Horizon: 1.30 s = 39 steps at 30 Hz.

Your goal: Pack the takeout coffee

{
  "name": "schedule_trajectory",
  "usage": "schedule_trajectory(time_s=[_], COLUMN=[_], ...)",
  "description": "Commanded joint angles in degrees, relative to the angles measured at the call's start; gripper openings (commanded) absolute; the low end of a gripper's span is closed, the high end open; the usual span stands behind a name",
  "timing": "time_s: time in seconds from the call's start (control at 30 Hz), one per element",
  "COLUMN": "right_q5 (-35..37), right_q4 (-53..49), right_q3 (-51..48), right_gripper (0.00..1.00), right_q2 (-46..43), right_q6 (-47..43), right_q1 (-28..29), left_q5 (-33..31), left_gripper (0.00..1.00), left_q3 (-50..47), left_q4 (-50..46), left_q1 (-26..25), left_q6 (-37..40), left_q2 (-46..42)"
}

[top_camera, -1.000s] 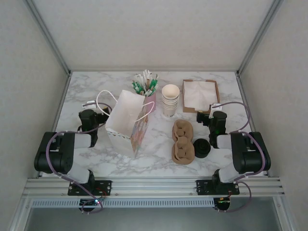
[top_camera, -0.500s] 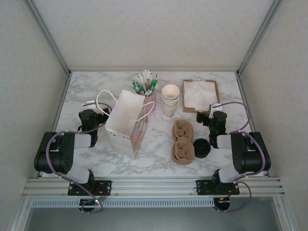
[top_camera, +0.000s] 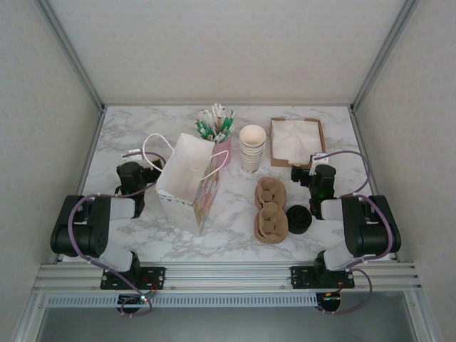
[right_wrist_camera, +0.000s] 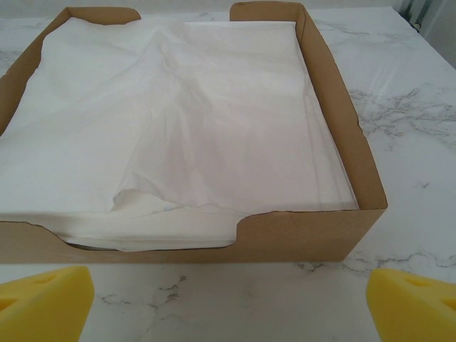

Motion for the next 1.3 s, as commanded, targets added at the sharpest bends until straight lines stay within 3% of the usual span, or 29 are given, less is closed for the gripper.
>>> schedule_trajectory(time_s=[0.0,0.2,0.3,0.37,0.43,0.5,0.73,0.8,0.9,1.03,1.17,1.27], right_q5=[1.0,8.2,12.1,12.5,13.3,16.0,5.1,3.0,0.3,-5.5,-12.3,-11.9], right_q4=[0.3,-9.4,-22.3,-32.2,-45.2,-57.7,-77.2,-81.5,-85.9,-89.3,-91.7,-92.5], right_q3=[1.2,1.6,5.0,8.0,12.8,17.5,32.1,36.4,41.5,46.9,52.6,56.4], right_gripper=[0.99,0.99,0.99,0.99,0.99,0.99,0.99,0.98,0.96,0.89,0.75,0.63], right_q2=[0.2,-10.0,-19.1,-24.5,-29.4,-32.3,-36.9,-37.1,-36.8,-34.6,-29.2,-24.3], right_q6=[0.8,2.9,6.4,11.0,19.3,29.9,36.6,36.6,36.7,36.5,36.8,36.4], right_q1=[-0.3,-0.3,-0.2,-0.3,-0.4,-0.4,-0.6,-0.6,-0.6,-0.6,0.4,5.0], left_q5=[-1.6,-9.4,-15.2,-20.3,-27.6,-30.7,-16.0,-12.2,0.4,16.3,30.2,36.4], left_gripper=[1.0,1.0,1.0,1.0,1.0,1.0,1.0,1.0,1.0,1.0,0.99,0.93], left_q3=[-0.3,0.5,0.8,3.1,8.6,13.5,20.1,21.4,24.2,32.2,42.8,46.2], left_q4=[1.4,-12.1,-20.3,-30.1,-47.3,-63.7,-76.4,-76.2,-72.2,-71.1,-75.7,-77.9], left_q1=[0.6,0.5,0.6,0.5,0.5,0.6,0.5,0.6,0.5,0.6,0.0,-3.0], left_q6=[-0.9,-3.8,-9.8,-16.8,-30.4,-41.7,-47.7,-47.4,-42.5,-39.5,-34.9,-31.2], left_q2=[-0.1,-15.5,-25.6,-31.4,-36.7,-40.2,-55.7,-59.7,-62.6,-57.9,-46.0,-39.1])
